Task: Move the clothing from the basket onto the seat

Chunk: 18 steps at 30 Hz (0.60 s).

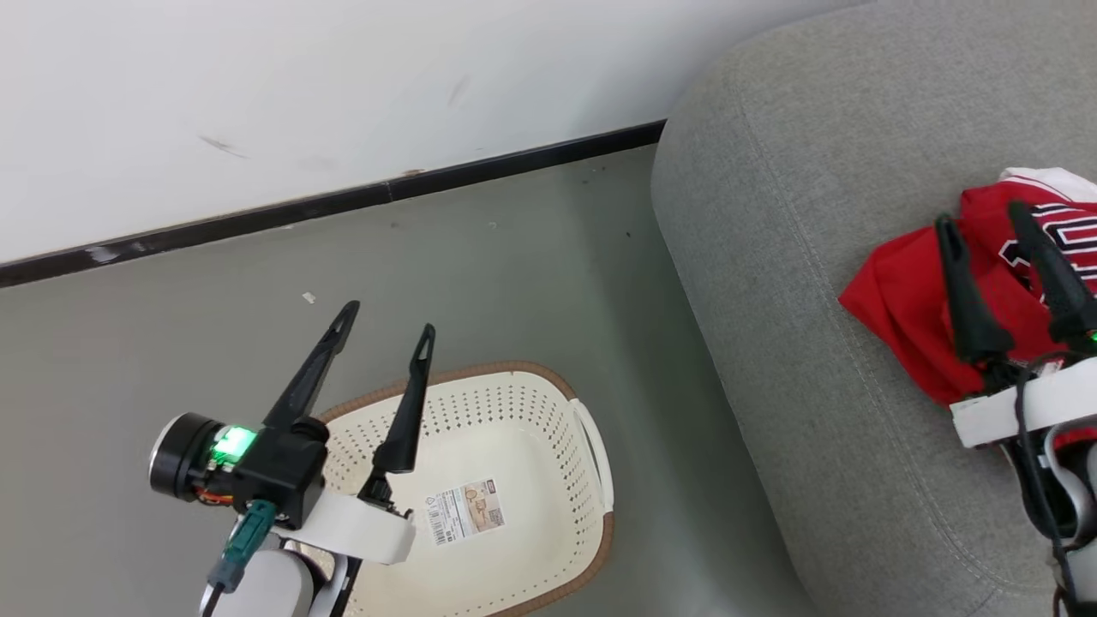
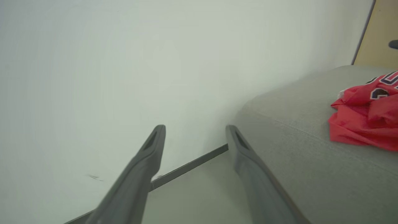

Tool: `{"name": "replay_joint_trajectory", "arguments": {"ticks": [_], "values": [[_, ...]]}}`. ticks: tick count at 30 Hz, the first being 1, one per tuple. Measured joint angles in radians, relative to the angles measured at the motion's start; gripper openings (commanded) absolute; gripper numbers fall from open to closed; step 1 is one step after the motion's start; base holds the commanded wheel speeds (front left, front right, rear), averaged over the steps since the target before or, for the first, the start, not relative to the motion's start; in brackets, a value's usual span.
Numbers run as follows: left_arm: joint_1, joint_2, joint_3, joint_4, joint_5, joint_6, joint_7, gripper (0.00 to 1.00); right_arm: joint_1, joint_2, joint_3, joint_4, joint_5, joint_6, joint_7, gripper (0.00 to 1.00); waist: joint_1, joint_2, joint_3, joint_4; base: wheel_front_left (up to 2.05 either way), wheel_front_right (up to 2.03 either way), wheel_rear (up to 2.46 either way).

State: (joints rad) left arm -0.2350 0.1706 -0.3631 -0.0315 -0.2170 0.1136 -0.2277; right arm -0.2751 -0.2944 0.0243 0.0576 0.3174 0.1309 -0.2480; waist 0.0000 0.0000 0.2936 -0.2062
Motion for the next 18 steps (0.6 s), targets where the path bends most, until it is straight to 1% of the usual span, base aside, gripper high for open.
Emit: {"name": "replay_joint_trajectory", "arguments": {"ticks": [7,8,11,12,13,14,18], "values": [[0.064,0.000,0.085,0.016,-0.030,0.061,-0.013,1.00,-0.037,0.048,0.061,0.008,-0.057,0.000,0.000,1.00,0.0000,0.0000,-0.026,0.058,0.00,0.00,0.00],[0.073,0.000,0.095,0.018,-0.032,0.062,-0.014,1.00,-0.042,0.053,0.064,0.008,-0.064,0.000,0.000,1.00,0.0000,0.0000,-0.031,0.067,0.00,0.00,0.00],[0.102,-0.001,0.119,0.025,-0.040,0.083,-0.017,1.00,-0.041,0.075,0.079,0.017,-0.078,0.000,0.000,1.00,0.0000,0.0000,-0.045,0.094,0.00,0.00,0.00],[0.102,-0.001,0.119,0.025,-0.040,0.083,-0.017,1.00,-0.041,0.075,0.079,0.017,-0.078,0.000,0.000,1.00,0.0000,0.0000,-0.045,0.094,0.00,0.00,0.00],[0.119,-0.003,0.133,0.031,-0.049,0.092,-0.021,1.00,-0.040,0.088,0.085,0.019,-0.095,0.000,0.000,1.00,0.0000,0.0000,-0.056,0.111,0.00,0.00,0.00],[0.119,-0.003,0.133,0.031,-0.049,0.092,-0.021,1.00,-0.040,0.088,0.085,0.019,-0.095,0.000,0.000,1.00,0.0000,0.0000,-0.056,0.111,0.00,0.00,0.00],[0.152,-0.007,0.157,0.045,-0.060,0.104,-0.021,1.00,-0.033,0.115,0.087,0.029,-0.127,0.000,0.000,1.00,0.0000,0.0000,-0.080,0.146,0.00,0.00,0.00]]}}
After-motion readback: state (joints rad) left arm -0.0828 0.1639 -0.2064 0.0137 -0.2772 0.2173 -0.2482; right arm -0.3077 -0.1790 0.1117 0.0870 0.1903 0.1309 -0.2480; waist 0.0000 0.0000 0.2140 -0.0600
